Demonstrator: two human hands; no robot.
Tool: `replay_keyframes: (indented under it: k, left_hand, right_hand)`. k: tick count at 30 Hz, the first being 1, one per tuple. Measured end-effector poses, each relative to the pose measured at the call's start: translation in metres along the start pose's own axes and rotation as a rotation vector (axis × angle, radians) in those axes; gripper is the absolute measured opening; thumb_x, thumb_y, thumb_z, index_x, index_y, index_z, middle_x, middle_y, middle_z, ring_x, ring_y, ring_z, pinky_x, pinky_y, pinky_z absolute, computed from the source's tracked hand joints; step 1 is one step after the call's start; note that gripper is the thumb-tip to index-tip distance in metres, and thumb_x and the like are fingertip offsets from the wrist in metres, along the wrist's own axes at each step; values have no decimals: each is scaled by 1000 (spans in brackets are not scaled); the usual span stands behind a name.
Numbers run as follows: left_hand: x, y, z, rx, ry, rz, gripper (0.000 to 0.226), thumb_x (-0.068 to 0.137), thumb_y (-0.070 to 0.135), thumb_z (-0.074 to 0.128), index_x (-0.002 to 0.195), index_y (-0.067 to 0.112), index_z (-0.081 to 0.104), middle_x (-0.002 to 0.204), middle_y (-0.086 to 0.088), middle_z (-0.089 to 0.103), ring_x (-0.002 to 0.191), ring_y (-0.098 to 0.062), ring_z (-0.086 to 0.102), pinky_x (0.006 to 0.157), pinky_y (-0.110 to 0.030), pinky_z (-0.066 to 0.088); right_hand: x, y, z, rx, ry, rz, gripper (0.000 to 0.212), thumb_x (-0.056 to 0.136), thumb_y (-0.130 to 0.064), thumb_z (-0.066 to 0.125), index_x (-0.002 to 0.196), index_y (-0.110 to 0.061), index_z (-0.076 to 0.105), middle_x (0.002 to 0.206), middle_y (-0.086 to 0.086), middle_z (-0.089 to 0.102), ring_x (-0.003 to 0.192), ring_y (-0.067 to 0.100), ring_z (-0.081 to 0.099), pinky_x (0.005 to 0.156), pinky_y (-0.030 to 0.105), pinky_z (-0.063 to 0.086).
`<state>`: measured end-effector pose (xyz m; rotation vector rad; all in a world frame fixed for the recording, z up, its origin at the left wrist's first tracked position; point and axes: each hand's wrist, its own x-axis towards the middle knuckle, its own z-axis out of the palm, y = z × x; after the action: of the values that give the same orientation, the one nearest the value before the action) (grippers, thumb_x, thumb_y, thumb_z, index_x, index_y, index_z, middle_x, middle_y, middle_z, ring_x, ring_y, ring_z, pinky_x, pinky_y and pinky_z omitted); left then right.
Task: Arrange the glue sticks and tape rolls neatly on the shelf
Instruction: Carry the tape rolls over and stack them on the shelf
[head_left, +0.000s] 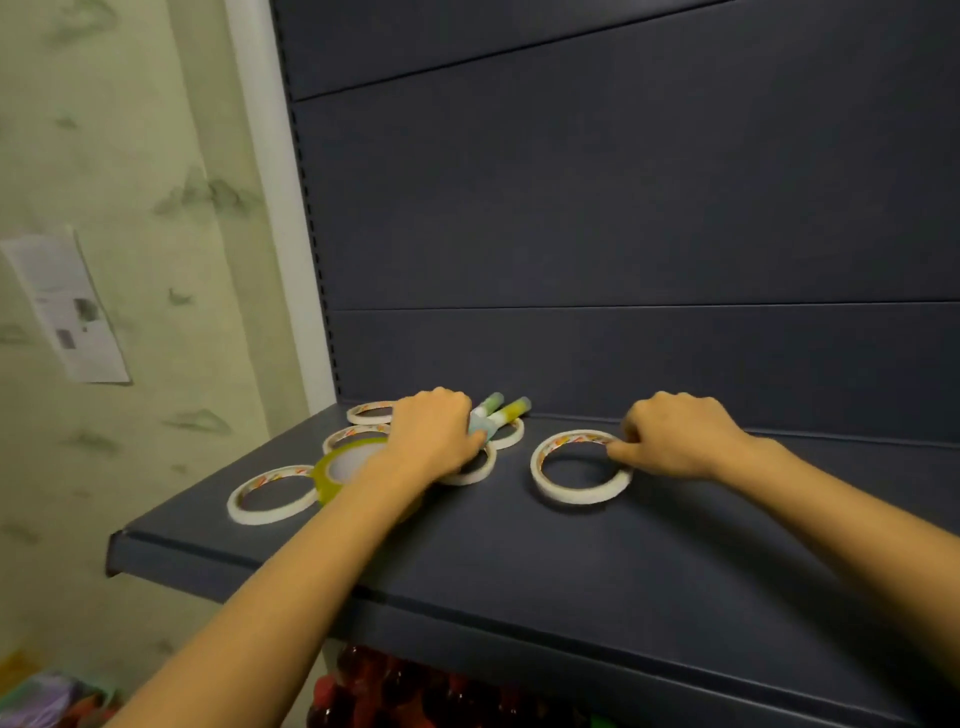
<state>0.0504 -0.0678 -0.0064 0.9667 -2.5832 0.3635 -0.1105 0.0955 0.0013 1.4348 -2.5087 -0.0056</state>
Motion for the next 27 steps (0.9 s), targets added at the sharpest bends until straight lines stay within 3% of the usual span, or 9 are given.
replay_keyframes:
  k: [6, 9, 13, 17, 21, 24, 27]
  left_hand:
    - [34, 6, 25, 71, -80, 118, 34, 89, 44, 50, 108, 16, 54, 105, -6, 63, 96, -27, 61, 68, -32, 36]
    - [45, 5, 31, 114, -79, 143, 30, 90, 40, 49, 104, 14, 55, 101, -4, 63, 94, -26, 61, 67, -32, 36]
    - [48, 4, 34, 104, -53, 175, 20, 88, 34, 49, 90, 16, 55, 85, -2, 60, 80, -24, 57, 64, -31, 34]
    - [52, 0, 24, -40, -5, 193, 30, 79, 41, 57, 70, 14, 46, 62, 3, 43, 67, -22, 48, 59, -29, 33]
    - [54, 7, 4, -233, 55, 241, 39, 73, 41, 63, 55, 14, 40, 53, 2, 45, 54, -18, 42, 53, -26, 30]
    - [51, 22, -14, -372, 94, 302, 30, 70, 39, 64, 64, 10, 57, 56, 1, 51, 57, -20, 46, 49, -23, 27]
    - [47, 44, -37, -504, 100, 383, 26, 70, 39, 66, 73, 14, 63, 61, 4, 55, 68, -23, 53, 55, -26, 33]
  right_hand:
    - [-17, 10, 3, 70, 61, 153, 34, 91, -49, 46, 81, -22, 64, 76, -2, 57, 74, 19, 59, 63, 29, 43]
    - [-25, 10, 2, 72, 99, 211, 28, 91, -47, 47, 76, -25, 58, 75, -2, 58, 70, 17, 57, 60, 28, 42]
    - [-37, 5, 3, 46, 129, 295, 32, 90, -46, 47, 81, -23, 67, 79, 0, 64, 73, 20, 61, 58, 28, 42]
    - [-54, 3, 6, 42, 160, 373, 32, 90, -46, 49, 82, -21, 69, 76, 0, 62, 70, 20, 60, 58, 29, 43]
    - [-80, 7, 8, 16, 169, 474, 32, 90, -45, 49, 82, -19, 68, 76, 1, 60, 70, 21, 57, 57, 28, 38]
    - [-101, 16, 6, 9, 173, 550, 33, 90, -45, 49, 85, -18, 68, 79, 2, 62, 71, 22, 59, 57, 27, 39]
    - [-125, 31, 1, -28, 195, 618, 34, 90, -45, 49, 84, -17, 69, 77, 2, 60, 69, 22, 56, 53, 26, 34]
